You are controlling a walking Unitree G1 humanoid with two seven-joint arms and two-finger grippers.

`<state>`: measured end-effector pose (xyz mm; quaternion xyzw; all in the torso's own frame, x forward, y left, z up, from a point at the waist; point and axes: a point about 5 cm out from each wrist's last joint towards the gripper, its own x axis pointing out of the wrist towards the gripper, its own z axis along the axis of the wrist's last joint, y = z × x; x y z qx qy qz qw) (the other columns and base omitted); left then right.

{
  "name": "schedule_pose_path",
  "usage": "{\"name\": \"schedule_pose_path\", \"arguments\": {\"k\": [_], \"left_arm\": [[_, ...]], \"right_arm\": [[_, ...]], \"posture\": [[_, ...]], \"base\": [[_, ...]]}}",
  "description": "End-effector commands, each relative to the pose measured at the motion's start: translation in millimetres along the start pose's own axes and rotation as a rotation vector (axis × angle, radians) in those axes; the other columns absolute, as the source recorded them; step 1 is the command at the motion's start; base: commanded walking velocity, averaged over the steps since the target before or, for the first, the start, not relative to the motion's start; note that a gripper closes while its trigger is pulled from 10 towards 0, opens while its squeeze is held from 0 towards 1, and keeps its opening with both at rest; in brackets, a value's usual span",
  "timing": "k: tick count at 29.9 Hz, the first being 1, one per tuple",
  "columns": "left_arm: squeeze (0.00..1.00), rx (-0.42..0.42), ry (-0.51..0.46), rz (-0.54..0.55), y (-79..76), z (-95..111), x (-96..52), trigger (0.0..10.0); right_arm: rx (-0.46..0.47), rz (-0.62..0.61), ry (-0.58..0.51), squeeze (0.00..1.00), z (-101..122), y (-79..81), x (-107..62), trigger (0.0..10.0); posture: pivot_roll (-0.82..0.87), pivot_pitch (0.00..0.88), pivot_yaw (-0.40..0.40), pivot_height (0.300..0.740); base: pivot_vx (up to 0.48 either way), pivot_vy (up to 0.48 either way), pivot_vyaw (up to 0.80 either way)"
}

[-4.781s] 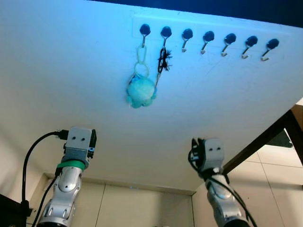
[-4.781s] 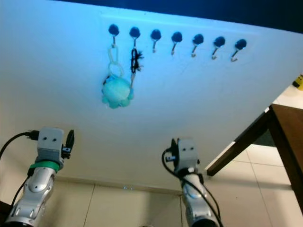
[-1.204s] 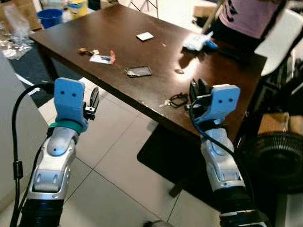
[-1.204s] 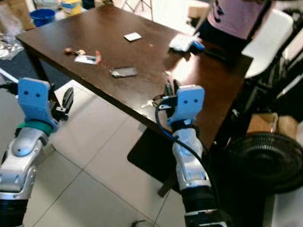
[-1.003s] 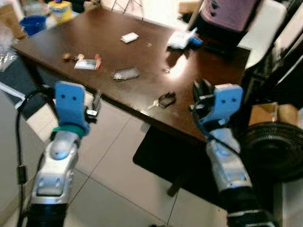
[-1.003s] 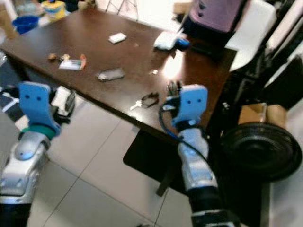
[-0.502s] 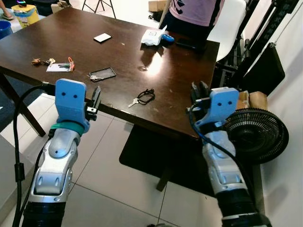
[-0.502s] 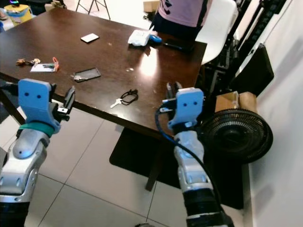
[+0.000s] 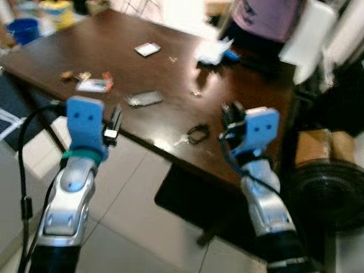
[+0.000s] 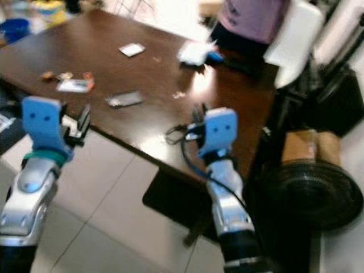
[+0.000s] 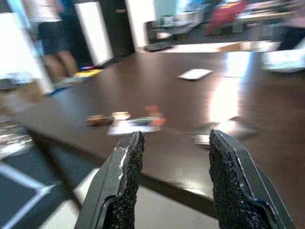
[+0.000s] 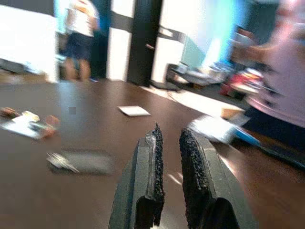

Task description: Hang keys on a hook

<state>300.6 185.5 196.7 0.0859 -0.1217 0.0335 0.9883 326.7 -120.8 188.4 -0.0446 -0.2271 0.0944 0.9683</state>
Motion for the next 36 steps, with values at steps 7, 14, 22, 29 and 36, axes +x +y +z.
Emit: {"name": "schedule_pose_path", "arguments": {"k": [7, 14, 22, 29, 36], "left_arm": [[0.00, 0.015, 0.024, -0.001, -0.3, -5.5, -0.7, 10.0], [0.00, 0.018, 0.021, -0.015, -0.5, -3.9, 0.6, 10.0], [0.00, 0.013, 0.007, -0.028, -2.0, 1.4, 2.2, 10.0], [0.00, 0.033, 0.047, -0.255, -12.4, -4.1, -4.1, 10.0], [0.00, 0.156, 0.049, -0.372, -31.1, -15.7, -8.2, 10.0]], "right_arm": [[0.003, 0.011, 0.024, 0.00, -5.9, 3.7, -5.6, 10.0], [-0.001, 0.006, 0.027, 0.00, -6.9, 3.2, -6.9, 10.0], [-0.010, 0.001, 0.026, 0.00, -6.8, 0.7, -6.5, 10.0], [-0.045, 0.001, 0.035, 0.00, -9.5, -4.9, -7.2, 10.0], [-0.087, 0.013, 0.057, 0.00, -15.7, -8.9, -10.5, 10.0]], "posture": [[0.12, 0.030, 0.051, 0.740], [0.12, 0.030, 0.055, 0.740], [0.12, 0.030, 0.057, 0.740], [0.12, 0.026, 0.057, 0.740], [0.10, 0.021, 0.059, 0.740]], "base": [[0.464, 0.000, 0.00], [0.445, 0.000, 0.00], [0.419, 0.000, 0.00], [0.000, 0.000, 0.00], [0.000, 0.000, 0.00]]}}
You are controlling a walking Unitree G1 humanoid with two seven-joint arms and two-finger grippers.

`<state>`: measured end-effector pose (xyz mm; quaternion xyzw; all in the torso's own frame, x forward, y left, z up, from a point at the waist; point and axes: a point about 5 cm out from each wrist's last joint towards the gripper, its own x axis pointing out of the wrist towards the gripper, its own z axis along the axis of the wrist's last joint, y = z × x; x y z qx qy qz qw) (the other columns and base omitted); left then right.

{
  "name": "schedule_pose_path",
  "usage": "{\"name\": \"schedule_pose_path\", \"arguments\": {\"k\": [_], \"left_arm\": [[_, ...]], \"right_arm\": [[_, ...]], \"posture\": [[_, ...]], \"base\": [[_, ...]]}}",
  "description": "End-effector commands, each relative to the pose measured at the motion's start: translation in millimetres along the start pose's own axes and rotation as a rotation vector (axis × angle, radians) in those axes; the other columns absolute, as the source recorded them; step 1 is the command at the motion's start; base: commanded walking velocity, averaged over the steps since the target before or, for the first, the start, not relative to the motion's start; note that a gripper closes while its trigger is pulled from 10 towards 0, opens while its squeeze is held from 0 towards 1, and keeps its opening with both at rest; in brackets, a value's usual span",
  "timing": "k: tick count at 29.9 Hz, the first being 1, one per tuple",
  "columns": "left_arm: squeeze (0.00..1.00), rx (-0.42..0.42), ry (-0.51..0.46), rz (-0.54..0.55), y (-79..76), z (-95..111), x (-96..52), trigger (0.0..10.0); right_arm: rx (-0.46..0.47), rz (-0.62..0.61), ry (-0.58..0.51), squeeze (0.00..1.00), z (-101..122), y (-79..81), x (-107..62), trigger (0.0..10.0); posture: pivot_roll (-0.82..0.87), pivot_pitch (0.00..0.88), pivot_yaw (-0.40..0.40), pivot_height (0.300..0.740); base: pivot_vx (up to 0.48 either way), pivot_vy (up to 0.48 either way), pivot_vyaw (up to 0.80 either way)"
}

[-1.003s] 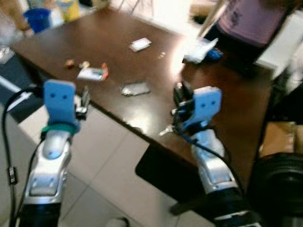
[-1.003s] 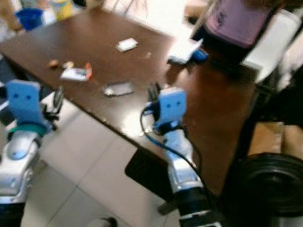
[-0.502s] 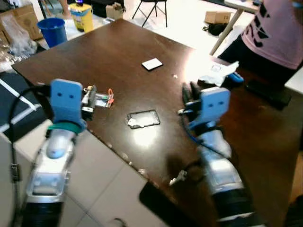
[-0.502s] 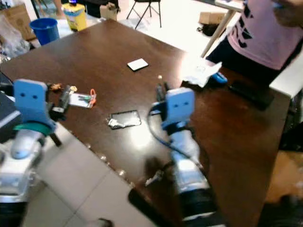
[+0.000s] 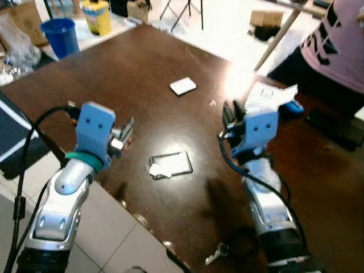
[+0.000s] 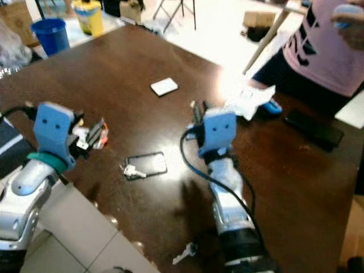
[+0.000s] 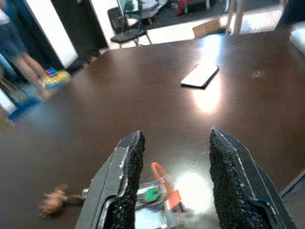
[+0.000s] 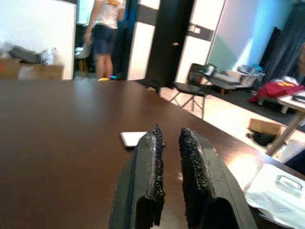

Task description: Hang keys on a hook

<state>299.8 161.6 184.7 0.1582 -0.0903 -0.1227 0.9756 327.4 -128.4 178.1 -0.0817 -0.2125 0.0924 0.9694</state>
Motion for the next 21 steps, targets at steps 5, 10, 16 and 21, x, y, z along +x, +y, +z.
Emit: {"name": "schedule_pose_path", "arguments": {"k": [5, 10, 16, 21], "left_arm": [[0.00, 0.137, 0.236, -0.044, -27.6, -44.6, 8.1, 10.0], [0.00, 0.035, 0.365, 0.033, -39.0, -60.9, 20.4, 10.0], [0.00, -0.091, 0.391, 0.066, -48.5, -56.8, 38.6, 10.0], [0.00, -0.237, 0.356, 0.106, -44.2, -43.8, 54.9, 10.0]], "right_arm": [[-0.034, -0.007, 0.102, 0.00, -24.6, -10.9, -12.3, 10.0], [-0.009, -0.017, 0.143, 0.00, -33.4, -11.5, -13.9, 10.0], [0.017, 0.020, 0.153, 0.00, -35.5, 0.2, -10.5, 10.0], [0.029, 0.048, 0.145, 0.00, -32.7, 8.2, -8.1, 10.0]], "posture": [[0.10, 0.024, 0.073, 0.740], [0.10, 0.041, 0.077, 0.740], [0.09, 0.070, 0.078, 0.740], [0.08, 0.122, 0.076, 0.740]], "base": [[0.000, 0.000, 0.00], [0.000, 0.000, 0.00], [0.000, 0.000, 0.00], [0.000, 0.000, 0.00]]}}
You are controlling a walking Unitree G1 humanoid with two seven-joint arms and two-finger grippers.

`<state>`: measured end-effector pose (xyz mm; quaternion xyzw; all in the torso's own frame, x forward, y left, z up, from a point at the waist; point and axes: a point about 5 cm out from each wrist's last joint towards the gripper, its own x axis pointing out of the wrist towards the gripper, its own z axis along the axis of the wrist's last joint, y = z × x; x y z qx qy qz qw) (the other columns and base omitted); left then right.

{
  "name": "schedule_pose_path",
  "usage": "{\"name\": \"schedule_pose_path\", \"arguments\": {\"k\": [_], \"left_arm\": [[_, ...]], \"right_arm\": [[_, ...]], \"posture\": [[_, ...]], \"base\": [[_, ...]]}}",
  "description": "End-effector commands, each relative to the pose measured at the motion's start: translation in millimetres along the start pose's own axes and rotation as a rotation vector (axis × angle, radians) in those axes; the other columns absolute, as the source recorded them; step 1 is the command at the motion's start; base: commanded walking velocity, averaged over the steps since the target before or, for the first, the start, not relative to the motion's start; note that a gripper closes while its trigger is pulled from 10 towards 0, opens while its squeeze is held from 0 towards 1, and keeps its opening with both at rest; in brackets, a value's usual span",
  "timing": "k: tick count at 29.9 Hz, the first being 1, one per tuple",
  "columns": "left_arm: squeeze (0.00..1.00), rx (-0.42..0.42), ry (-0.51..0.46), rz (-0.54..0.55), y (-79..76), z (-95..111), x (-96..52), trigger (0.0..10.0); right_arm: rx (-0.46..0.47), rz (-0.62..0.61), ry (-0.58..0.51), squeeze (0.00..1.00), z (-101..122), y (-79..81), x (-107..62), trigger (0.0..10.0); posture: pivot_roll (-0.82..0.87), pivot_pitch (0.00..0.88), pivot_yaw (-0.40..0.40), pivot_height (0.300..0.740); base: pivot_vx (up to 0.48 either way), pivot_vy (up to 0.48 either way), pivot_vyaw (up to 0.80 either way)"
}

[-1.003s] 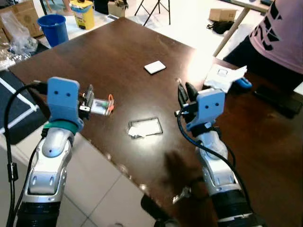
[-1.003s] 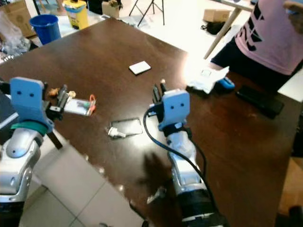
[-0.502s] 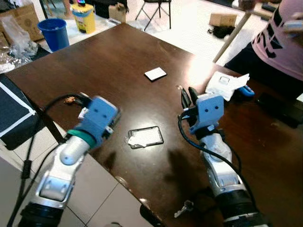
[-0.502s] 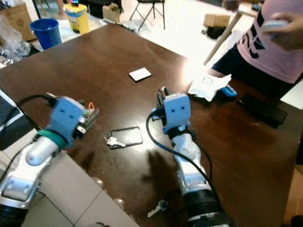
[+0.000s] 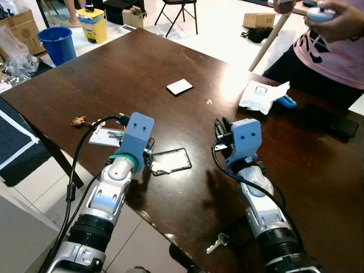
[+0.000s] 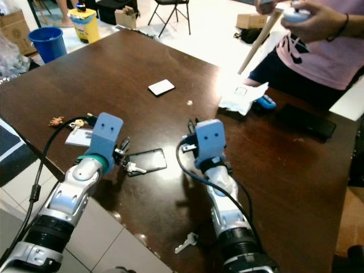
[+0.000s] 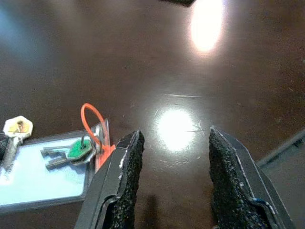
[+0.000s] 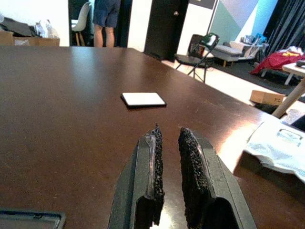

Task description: Hang keys on a hook

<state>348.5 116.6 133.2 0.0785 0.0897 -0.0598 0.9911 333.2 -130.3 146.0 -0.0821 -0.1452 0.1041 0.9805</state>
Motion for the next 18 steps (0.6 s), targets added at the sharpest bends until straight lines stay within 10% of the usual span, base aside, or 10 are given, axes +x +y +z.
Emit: {"name": "schedule_pose_path", "arguments": {"k": [1, 18], "left_arm": [[0.00, -0.045, -0.001, 0.013, 3.1, 3.7, 2.8, 10.0], [0.00, -0.010, -0.077, 0.289, 54.2, 42.2, 26.8, 10.0]], "right_arm": [[0.009, 0.017, 0.011, 0.00, -1.3, 4.5, 0.2, 10.0], [-0.001, 0.044, 0.004, 0.00, 1.8, 7.6, -15.9, 10.0]], "posture": [[0.08, 0.122, 0.076, 0.740], [0.03, 0.259, 0.093, 0.740]], "base": [[0.000, 0.000, 0.00], [0.000, 0.000, 0.00]]}}
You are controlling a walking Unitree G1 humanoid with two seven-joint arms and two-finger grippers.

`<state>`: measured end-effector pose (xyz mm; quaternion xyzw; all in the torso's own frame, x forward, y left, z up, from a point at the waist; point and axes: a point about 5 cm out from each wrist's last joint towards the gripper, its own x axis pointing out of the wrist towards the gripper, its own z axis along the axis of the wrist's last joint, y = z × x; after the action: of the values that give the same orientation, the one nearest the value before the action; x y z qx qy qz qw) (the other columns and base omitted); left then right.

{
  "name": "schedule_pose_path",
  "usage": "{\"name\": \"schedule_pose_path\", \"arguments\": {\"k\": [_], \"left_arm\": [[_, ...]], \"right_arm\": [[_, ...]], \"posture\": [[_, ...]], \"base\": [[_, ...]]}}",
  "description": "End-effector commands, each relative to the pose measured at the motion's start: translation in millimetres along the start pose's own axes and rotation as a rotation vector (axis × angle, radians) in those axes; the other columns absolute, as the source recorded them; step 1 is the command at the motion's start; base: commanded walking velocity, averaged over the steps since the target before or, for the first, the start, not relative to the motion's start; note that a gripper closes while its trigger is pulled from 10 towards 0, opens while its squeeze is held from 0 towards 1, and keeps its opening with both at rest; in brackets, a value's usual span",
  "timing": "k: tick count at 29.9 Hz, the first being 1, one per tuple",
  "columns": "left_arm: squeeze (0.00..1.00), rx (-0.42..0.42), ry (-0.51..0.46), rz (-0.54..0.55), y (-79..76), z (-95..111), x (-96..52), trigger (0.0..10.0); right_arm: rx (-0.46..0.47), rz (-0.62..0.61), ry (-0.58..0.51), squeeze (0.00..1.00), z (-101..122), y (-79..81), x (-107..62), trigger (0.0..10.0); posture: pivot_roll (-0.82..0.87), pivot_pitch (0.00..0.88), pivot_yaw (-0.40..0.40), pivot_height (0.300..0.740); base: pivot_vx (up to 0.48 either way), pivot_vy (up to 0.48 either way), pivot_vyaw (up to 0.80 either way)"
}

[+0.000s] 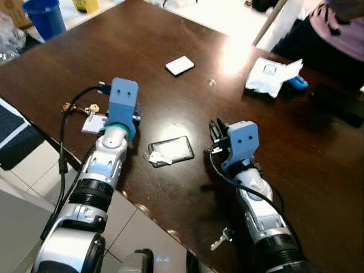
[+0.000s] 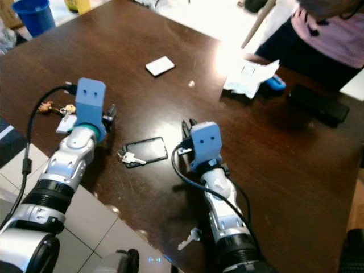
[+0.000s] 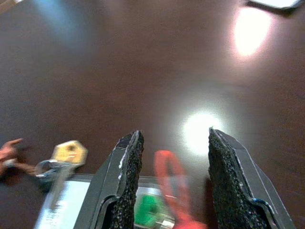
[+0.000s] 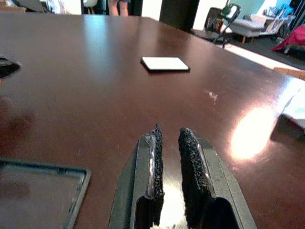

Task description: Hang keys on a hook

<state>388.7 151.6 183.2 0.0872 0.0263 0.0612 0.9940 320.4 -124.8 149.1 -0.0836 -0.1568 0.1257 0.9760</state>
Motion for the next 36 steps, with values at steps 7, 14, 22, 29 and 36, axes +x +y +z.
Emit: {"name": "schedule_pose_path", "arguments": {"k": [7, 14, 22, 29, 36], "left_arm": [[0.00, -0.006, 0.054, 0.057, 24.6, -10.7, 5.1, 10.0], [0.00, -0.099, 0.089, -0.044, 23.7, -12.3, -0.2, 10.0], [0.00, -0.462, 0.151, -0.208, 6.5, 10.5, -19.6, 10.0], [0.00, -0.258, 0.060, -0.127, 10.2, 16.5, -25.5, 10.0], [0.00, -0.132, -0.013, -0.179, 13.6, 26.0, -44.3, 10.0]], "right_arm": [[-0.003, -0.016, 0.043, 0.00, -5.9, -1.7, -13.6, 10.0], [-0.002, -0.022, 0.044, 0.00, -5.1, -2.3, -15.2, 10.0], [0.004, -0.016, 0.047, 0.00, -4.5, -0.3, -11.5, 10.0], [0.005, -0.010, 0.052, 0.00, -4.4, 0.5, -12.4, 10.0], [0.002, -0.011, 0.059, 0.00, -5.2, -0.3, -14.5, 10.0]], "posture": [[0.02, 0.267, 0.103, 0.740], [0.02, 0.263, 0.107, 0.740], [0.05, 0.256, 0.095, 0.740], [0.05, 0.256, 0.092, 0.740], [0.04, 0.248, 0.095, 0.740]], "base": [[0.000, 0.000, 0.00], [0.000, 0.000, 0.00], [0.000, 0.000, 0.00], [0.000, 0.000, 0.00], [0.000, 0.000, 0.00]]}}
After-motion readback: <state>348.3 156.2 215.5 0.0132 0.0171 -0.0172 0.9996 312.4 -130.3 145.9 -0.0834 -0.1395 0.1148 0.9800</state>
